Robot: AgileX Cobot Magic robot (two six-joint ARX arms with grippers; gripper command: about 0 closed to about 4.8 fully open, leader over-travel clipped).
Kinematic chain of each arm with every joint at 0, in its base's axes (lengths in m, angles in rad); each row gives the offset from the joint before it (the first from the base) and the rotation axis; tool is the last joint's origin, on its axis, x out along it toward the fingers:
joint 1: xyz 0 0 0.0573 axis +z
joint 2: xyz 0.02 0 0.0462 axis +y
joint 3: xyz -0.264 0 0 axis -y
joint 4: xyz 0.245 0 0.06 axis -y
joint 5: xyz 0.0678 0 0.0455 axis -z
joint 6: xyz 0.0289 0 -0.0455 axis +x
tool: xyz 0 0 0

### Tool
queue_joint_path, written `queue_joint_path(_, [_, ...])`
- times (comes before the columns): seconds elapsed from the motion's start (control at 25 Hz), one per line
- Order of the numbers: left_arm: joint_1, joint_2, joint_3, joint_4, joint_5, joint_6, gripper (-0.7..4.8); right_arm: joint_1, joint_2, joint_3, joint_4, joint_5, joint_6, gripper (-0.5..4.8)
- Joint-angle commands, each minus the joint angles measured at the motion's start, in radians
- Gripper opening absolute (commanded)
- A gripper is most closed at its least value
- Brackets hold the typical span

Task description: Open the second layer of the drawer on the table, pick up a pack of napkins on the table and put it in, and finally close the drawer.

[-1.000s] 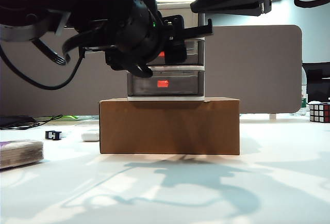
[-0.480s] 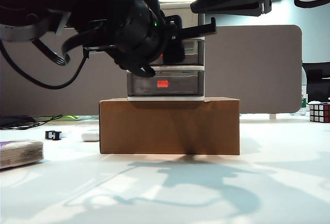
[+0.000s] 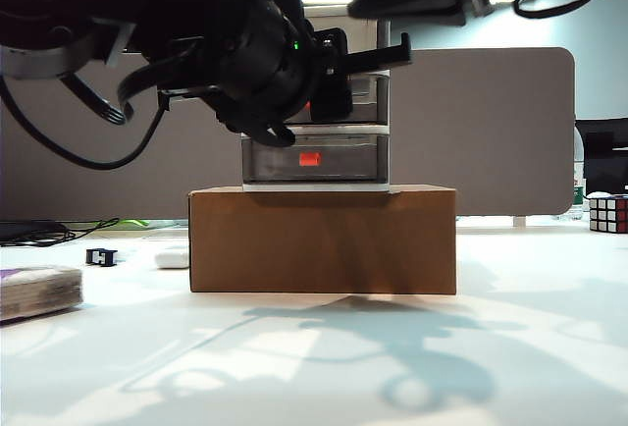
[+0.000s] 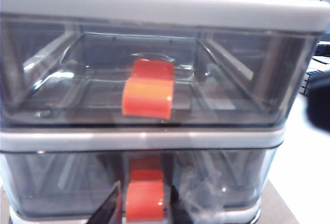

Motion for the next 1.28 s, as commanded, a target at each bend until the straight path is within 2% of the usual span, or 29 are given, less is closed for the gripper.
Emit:
queue_joint_path(0.04, [0.002,-0.002,0.003,0.013,0.006,0.001,1.08,-0.002,0.042,0.026,0.006,-0.031,0.007,-0.05])
queue_joint_path(0.64, [0.003,-0.002,0.003,0.013,0.03,0.0,1.06,-0.016,0.072,0.027,0.089,-0.001,0.008,-0.05])
queue_joint_path(0.88, [0.002,-0.002,0.002,0.012,0.03,0.0,-0.06,-0.017,0.073,0.027,0.111,0.004,0.008,-0.05])
queue_joint_path(1.08, [-0.011,-0.002,0.002,0.011,0.018,0.001,-0.06,-0.017,0.073,0.027,0.119,0.071,0.008,-0.05])
queue_joint_path(1.28, [-0.068,-0.002,-0.006,0.01,-0.09,0.004,-0.06,-0.017,0.073,0.027,0.125,0.12,0.008,-0.05])
